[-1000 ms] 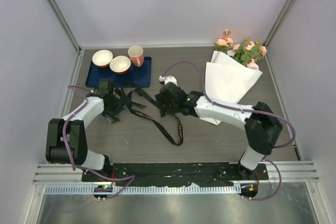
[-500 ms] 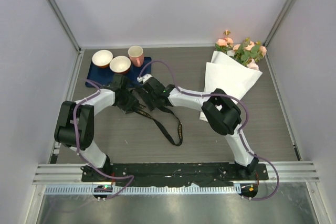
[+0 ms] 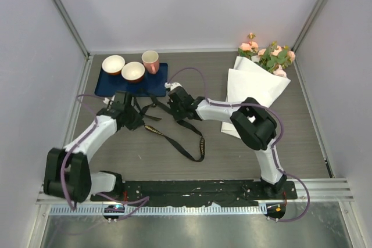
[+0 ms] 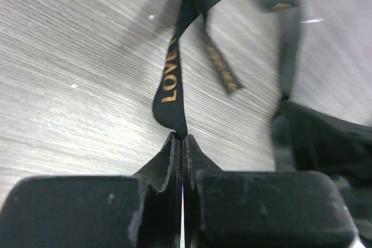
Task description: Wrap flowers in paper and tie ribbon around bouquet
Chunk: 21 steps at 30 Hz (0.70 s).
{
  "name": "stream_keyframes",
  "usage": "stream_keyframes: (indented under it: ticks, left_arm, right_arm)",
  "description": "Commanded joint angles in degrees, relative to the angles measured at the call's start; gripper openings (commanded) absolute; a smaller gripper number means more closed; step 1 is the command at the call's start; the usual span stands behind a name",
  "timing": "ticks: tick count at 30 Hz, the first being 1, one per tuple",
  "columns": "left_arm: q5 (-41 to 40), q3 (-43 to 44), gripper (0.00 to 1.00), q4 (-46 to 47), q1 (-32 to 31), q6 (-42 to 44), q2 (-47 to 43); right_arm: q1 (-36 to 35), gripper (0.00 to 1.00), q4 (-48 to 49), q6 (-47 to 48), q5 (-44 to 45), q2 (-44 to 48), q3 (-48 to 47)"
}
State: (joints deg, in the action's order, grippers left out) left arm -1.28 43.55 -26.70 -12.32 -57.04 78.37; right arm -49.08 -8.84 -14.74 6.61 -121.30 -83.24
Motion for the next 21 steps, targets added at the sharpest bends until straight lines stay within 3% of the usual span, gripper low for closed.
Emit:
stream_keyframes:
  ticks: [1,4,6,10,11,13,15,19,21]
  left_arm:
    - [-2.1,2.4,0.00,-9.3,-0.2,3.3,-14.7]
    - [-7.8,6.3,0.00,-16.2,-0.2,3.2,-22.6]
    - [-12.9,8.8,0.00,-18.7,-0.1,2.1,-27.5]
    - [-17.8,11.4,0.00,-20.3,0.1,1.2,-32.0]
    - [-18.5,11.9,0.00,-20.4,0.0,1.6,-32.0]
    - [-18.8,13.5,0.00,-20.2,0.1,2.0,-31.5]
    - [-15.9,13.5,0.00,-18.4,0.1,3.9,-30.7]
    - [0.5,10.3,0.00,-10.7,0.0,4.1,-26.4]
    - [5.0,9.1,0.00,-9.2,-0.5,3.9,-22.2]
  right_arm:
    - [-0.1,0.00,-5.0,-8.4,3.3,11.7,7.3]
    - [-0.1,0.00,-13.6,-17.4,13.8,20.1,12.7]
    - [-1.3,0.00,-20.3,-25.7,20.2,30.9,18.6]
    - [-3.0,0.00,-30.9,-39.1,36.4,50.7,26.8]
    - [-2.8,0.00,-37.4,-41.3,38.9,57.3,27.2]
    - [-2.4,0.00,-44.1,-47.0,46.9,62.6,27.4]
    - [2.7,0.00,-53.4,-49.5,49.1,68.2,27.3]
    - [16.0,0.00,-54.8,-42.8,48.2,74.4,29.4]
    - [20.7,0.00,-55.0,-41.7,49.5,75.7,30.2]
